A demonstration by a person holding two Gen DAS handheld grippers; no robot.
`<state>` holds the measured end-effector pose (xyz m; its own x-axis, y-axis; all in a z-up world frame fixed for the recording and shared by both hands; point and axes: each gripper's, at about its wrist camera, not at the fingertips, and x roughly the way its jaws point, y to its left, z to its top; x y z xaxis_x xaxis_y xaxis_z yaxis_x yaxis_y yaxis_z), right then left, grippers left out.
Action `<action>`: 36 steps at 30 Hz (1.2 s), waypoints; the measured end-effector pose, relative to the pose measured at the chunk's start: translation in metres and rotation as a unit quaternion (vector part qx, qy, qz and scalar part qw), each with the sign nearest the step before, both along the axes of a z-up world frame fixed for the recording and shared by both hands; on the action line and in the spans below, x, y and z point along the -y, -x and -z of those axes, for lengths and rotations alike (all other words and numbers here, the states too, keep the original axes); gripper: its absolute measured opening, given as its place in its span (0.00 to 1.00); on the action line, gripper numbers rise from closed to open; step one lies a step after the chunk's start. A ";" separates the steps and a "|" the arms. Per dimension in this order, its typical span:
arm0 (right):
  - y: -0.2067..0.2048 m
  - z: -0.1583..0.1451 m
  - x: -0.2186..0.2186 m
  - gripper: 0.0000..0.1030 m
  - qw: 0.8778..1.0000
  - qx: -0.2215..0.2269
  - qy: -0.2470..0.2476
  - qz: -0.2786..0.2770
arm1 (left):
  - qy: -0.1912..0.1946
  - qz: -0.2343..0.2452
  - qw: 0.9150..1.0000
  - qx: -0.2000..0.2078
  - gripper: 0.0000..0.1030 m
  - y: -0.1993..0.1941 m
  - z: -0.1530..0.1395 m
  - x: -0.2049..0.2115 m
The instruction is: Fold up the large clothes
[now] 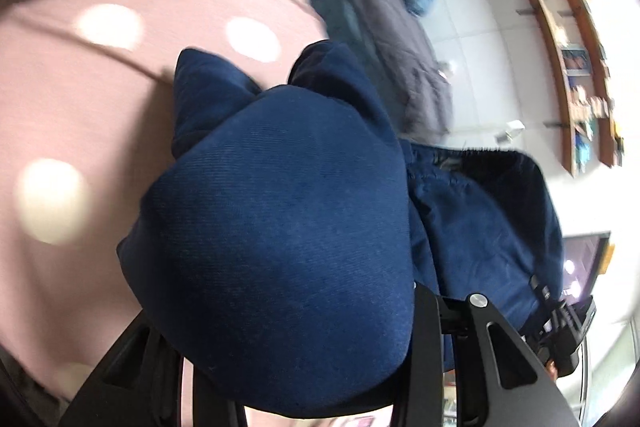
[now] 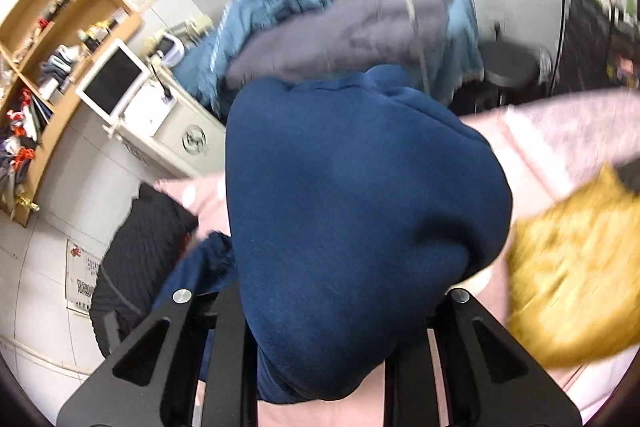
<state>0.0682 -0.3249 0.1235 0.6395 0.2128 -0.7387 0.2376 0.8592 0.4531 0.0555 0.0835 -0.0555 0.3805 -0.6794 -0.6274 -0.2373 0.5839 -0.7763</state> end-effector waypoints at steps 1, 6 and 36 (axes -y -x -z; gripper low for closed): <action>0.004 -0.018 0.022 0.20 1.000 0.014 0.009 0.004 | 0.004 0.012 1.000 0.012 0.34 -0.004 -0.008 0.024; 0.066 -0.070 0.138 0.20 0.995 0.056 0.034 0.070 | 0.020 0.111 0.990 0.081 0.34 -0.017 -0.054 0.181; 0.455 0.173 0.463 0.57 0.830 -0.006 -0.239 0.504 | 0.002 0.330 0.942 -0.067 0.69 0.030 0.052 0.478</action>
<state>-0.3868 -0.7884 -0.0493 0.6637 -0.1551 -0.7318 0.7335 -0.0572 0.6773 0.0260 -0.3944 -0.1071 -0.2072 -0.7424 -0.6370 0.0805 0.6360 -0.7674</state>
